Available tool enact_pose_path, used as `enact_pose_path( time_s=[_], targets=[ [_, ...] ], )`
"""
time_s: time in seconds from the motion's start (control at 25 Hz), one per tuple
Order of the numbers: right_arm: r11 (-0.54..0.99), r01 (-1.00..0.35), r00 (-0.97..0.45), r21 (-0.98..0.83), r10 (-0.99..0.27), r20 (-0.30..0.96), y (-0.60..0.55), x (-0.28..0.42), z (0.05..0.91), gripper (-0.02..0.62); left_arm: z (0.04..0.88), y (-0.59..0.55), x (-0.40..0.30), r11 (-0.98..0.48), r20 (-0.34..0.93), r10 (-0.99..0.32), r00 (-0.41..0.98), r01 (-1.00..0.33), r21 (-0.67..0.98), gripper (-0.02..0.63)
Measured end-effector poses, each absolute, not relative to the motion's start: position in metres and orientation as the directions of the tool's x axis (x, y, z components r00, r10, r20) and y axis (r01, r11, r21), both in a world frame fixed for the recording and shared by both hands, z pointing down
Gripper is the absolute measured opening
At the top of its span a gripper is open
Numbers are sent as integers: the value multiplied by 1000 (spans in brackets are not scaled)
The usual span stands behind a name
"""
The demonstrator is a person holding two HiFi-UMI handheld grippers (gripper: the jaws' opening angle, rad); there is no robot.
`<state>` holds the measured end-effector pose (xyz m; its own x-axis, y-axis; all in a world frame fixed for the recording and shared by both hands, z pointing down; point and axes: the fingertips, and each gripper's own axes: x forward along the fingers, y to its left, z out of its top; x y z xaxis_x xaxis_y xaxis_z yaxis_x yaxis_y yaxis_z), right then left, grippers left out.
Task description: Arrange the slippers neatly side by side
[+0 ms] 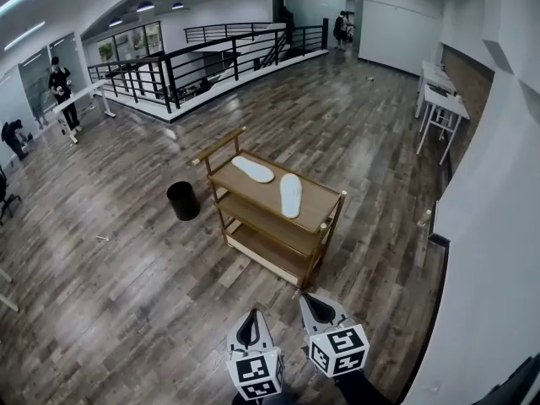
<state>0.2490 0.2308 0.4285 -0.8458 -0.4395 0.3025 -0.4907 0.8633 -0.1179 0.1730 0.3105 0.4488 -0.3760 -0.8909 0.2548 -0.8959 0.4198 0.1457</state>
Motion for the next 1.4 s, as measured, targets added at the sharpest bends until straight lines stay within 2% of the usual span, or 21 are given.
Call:
enact_pose_path(
  time_s=[0.36,0.88,1.4],
  targets=[
    [864,-491,-843,-113,-438,313,208,186,438,-3,455,295,108,433,250,-880,-403,-898,76,0],
    [869,-484,-838,-107,-424,343,165,139,451,-3,476,273,52,493,297,-847,-441,-861,128,0],
    [896,-426,-866,-124,-364,344,62,37,459,-3,475,171,-42,545,295,-816,-497,-831,110,0]
  ],
)
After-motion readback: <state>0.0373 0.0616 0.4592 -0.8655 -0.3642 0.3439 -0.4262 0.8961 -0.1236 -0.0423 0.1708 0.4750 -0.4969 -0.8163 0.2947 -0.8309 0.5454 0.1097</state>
